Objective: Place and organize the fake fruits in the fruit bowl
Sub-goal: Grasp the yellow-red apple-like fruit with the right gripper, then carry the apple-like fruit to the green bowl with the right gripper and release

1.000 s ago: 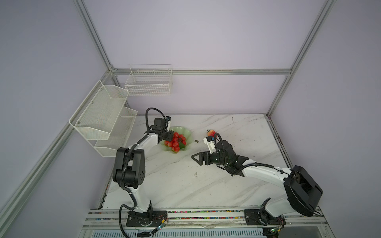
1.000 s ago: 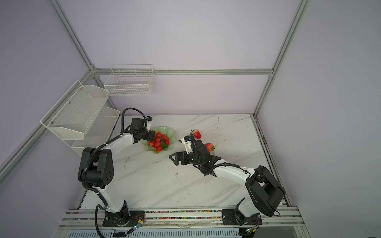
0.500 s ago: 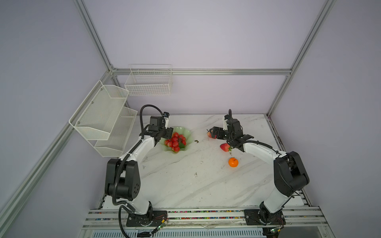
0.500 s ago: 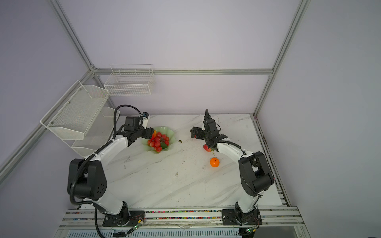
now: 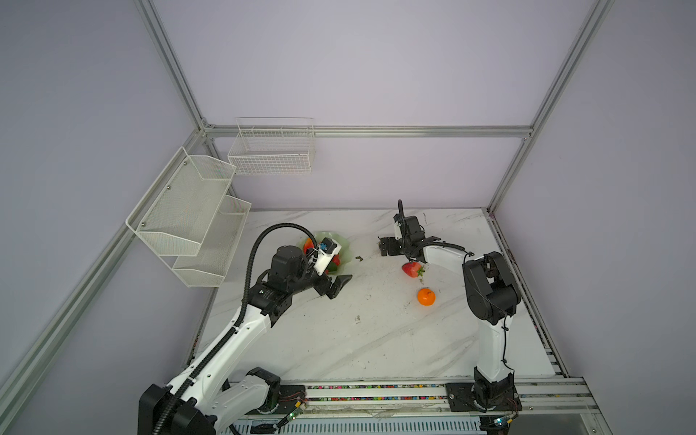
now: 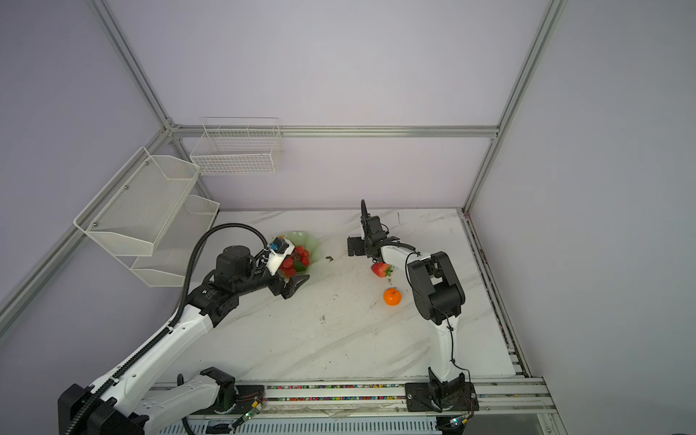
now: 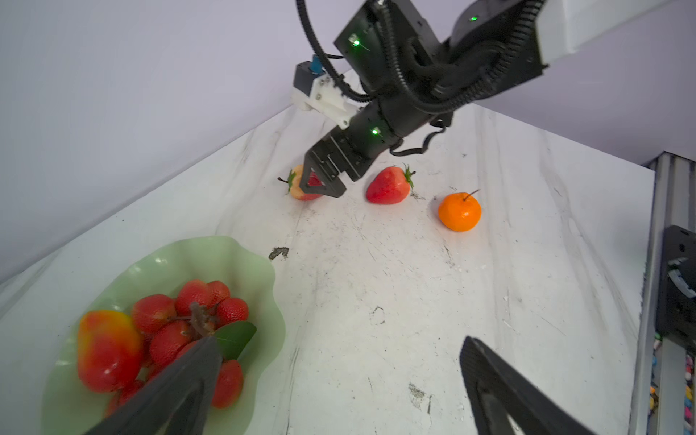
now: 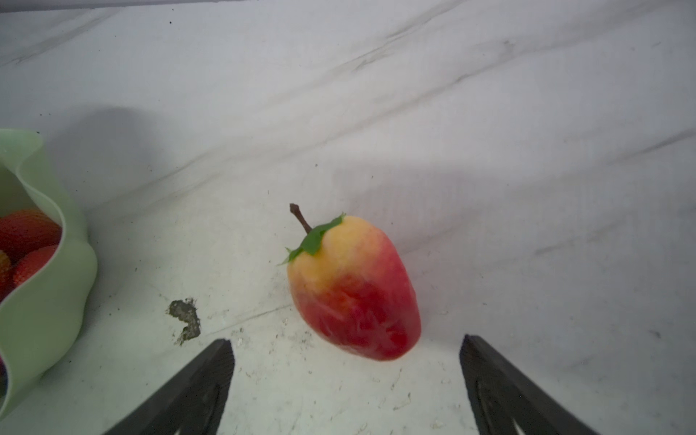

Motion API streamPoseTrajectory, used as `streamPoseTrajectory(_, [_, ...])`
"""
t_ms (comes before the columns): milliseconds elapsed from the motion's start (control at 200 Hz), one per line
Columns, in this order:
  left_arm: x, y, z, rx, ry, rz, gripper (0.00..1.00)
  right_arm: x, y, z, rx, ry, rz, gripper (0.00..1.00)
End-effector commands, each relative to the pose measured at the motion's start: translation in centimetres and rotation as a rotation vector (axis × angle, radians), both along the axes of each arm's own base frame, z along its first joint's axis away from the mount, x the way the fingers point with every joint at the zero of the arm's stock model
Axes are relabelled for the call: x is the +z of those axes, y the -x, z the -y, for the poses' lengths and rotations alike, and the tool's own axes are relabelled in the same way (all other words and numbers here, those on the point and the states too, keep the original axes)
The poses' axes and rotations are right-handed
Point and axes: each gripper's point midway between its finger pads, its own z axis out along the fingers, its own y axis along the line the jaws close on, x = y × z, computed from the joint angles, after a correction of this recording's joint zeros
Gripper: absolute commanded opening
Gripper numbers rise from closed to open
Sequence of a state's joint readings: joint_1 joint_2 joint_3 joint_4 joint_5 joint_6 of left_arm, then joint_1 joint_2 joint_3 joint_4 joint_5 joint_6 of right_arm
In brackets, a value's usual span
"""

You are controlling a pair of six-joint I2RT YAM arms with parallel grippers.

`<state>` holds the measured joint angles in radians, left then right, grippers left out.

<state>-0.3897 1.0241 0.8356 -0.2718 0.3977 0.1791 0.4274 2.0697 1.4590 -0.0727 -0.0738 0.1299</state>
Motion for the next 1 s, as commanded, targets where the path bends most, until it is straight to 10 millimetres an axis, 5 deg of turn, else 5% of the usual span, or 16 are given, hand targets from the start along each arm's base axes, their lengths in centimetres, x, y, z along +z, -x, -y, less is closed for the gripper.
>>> streamPoseTrajectory(0, [0.3, 1.7, 0.5, -0.081, 0.015, 0.073, 1.0, -1.0, -0.6, 0.1, 0.024, 0.073, -0.002, 0.97])
streamPoseTrajectory(365, [1.2, 1.3, 0.2, -0.064, 0.004, 0.132, 1.0, -3.2, -1.1, -0.5, 0.055, 0.1, -0.04, 0.91])
streamPoseTrajectory(675, [1.8, 1.2, -0.4, -0.032, 0.002, 0.168, 1.0, -3.1, -0.7, -1.3, 0.107, 0.082, -0.042, 0.49])
streamPoseTrajectory(830, [1.8, 0.5, -1.4, 0.036, -0.02, 0.186, 1.0, 0.2, 0.8, -3.7, 0.175, 0.044, 0.034, 0.48])
streamPoseTrajectory(995, [1.9, -1.8, -5.7, 0.298, -0.055, 0.195, 1.0, 6.0, 4.0, -9.2, 0.3, -0.048, 0.156, 0.48])
